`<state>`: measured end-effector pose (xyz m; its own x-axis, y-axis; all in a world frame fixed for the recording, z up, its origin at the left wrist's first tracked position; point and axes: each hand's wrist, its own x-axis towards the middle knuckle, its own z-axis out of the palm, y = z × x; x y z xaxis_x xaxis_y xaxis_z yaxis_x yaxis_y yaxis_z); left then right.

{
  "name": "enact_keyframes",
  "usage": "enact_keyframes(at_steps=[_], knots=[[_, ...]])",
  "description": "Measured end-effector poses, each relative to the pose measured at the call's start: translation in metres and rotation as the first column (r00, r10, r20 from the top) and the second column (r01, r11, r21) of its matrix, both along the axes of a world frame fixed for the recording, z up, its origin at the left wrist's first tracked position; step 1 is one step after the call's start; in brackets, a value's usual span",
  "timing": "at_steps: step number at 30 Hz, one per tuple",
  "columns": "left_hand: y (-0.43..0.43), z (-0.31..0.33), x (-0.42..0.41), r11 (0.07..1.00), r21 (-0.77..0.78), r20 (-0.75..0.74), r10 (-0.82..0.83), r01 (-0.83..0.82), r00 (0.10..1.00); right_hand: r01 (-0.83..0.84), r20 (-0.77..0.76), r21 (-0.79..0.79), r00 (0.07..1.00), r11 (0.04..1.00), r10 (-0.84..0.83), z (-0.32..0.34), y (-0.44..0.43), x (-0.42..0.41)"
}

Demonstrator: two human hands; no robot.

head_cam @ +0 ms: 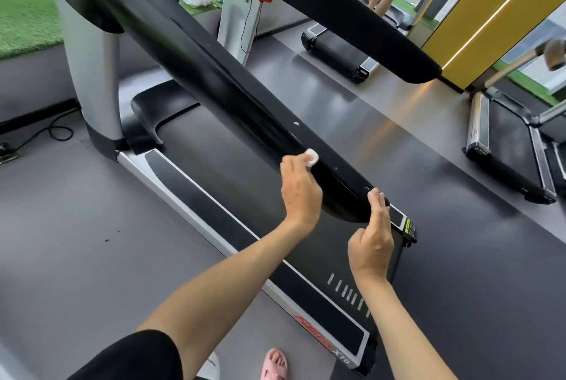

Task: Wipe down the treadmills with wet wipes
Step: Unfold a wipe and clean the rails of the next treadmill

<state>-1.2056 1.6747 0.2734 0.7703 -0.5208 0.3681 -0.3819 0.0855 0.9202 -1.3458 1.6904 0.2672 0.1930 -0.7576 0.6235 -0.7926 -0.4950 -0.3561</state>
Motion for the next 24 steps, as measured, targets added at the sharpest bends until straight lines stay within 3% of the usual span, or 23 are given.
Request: enact_keyframes(at_steps=[2,4,5,6,8,10,12,13,15,17,20,22,24], knots=[[0.012,-0.009,-0.030,0.984,-0.001,0.273,-0.173,0.180,0.946,-0.030,-0.006,-0.025,1.000,0.999,0.030,-0.001,-0.002,-0.003],[0.026,-0.025,-0.051,0.923,0.074,0.544,-0.356,0.379,0.760,-0.078,-0.023,-0.054,0.997,0.995,0.077,-0.001,-0.005,-0.008],[0.029,-0.032,-0.053,0.896,0.118,0.615,-0.405,0.428,0.677,-0.097,-0.030,-0.070,0.995,0.993,0.095,-0.001,-0.006,-0.011],[0.030,-0.035,-0.050,0.887,0.130,0.632,-0.419,0.444,0.652,-0.116,-0.036,-0.081,0.993,0.990,0.114,-0.001,-0.007,-0.013],[0.029,-0.034,-0.038,0.920,0.073,0.515,-0.364,0.384,0.776,-0.145,-0.053,-0.086,0.989,0.986,0.141,-0.001,-0.009,-0.017],[0.019,-0.022,-0.019,0.987,0.016,0.257,-0.161,0.162,0.953,-0.143,-0.077,-0.090,0.988,0.986,0.136,-0.003,-0.011,-0.021],[0.004,-0.007,0.000,0.998,0.030,0.017,0.046,-0.046,0.999,-0.159,-0.086,-0.087,0.985,0.983,0.151,-0.003,-0.013,-0.023],[-0.001,0.000,0.003,0.994,0.049,-0.034,0.103,-0.102,0.994,-0.181,-0.076,-0.078,0.982,0.980,0.176,-0.004,-0.015,-0.024],[-0.002,0.006,-0.010,0.990,0.071,-0.006,0.126,-0.125,0.992,-0.248,-0.043,-0.037,0.968,0.968,0.246,-0.005,-0.019,-0.029],[0.008,-0.004,-0.043,0.999,0.039,0.166,0.023,-0.030,0.986,-0.316,-0.016,-0.012,0.949,0.949,0.316,-0.003,-0.025,-0.035],[0.025,-0.029,-0.091,0.984,0.042,0.454,-0.173,0.173,0.874,-0.399,0.000,-0.020,0.917,0.917,0.399,0.000,-0.031,-0.042],[0.029,-0.034,-0.098,0.979,0.022,0.467,-0.187,0.200,0.864,-0.447,0.008,-0.023,0.894,0.894,0.448,0.001,-0.036,-0.047],[0.024,-0.026,-0.088,0.995,-0.023,0.359,-0.079,0.093,0.930,-0.484,0.002,-0.011,0.875,0.875,0.484,0.002,-0.040,-0.050]])
